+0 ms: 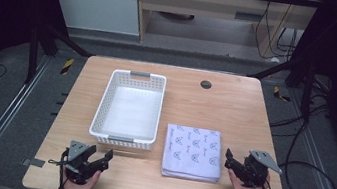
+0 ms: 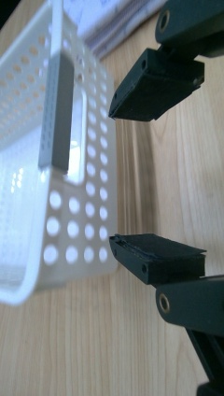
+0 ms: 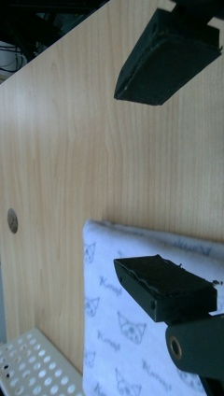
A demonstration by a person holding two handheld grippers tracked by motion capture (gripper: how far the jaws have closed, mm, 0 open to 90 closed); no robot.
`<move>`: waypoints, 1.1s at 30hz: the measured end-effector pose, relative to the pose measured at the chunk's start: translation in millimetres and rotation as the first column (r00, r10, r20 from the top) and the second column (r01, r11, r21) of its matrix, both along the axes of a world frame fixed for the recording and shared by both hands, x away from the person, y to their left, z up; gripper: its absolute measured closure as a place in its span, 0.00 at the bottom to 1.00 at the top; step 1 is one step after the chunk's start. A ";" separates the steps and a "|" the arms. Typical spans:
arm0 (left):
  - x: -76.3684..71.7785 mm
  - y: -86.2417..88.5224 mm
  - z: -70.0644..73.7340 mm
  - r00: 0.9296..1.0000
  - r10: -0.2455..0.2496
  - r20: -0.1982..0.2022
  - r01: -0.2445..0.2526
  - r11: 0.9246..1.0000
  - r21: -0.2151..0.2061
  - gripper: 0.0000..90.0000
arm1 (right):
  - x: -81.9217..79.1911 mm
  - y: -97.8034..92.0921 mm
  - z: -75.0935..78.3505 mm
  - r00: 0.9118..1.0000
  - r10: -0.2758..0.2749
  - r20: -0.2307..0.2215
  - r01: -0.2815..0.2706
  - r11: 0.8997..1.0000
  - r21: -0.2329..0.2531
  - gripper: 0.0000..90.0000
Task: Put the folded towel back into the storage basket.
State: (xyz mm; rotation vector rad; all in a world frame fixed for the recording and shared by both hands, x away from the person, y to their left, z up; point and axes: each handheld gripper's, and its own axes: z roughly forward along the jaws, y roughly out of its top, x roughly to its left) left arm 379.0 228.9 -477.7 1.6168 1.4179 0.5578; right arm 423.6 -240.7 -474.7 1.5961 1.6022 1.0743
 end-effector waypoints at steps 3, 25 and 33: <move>-3.7 -4.2 2.1 1.000 -0.009 0.014 0.009 1.000 -0.004 0.36 | -0.8 4.0 4.5 1.000 0.020 0.013 -0.020 1.000 0.007 0.18; -2.5 -73.5 14.3 0.978 -0.200 0.056 0.198 0.979 0.047 0.37 | 3.3 16.1 33.4 0.986 0.154 0.059 -0.158 0.986 0.061 0.26; 3.4 -99.4 20.2 0.965 -0.255 0.067 0.250 0.965 0.075 0.37 | 12.8 24.0 45.7 0.980 0.175 0.094 -0.177 0.984 0.019 0.27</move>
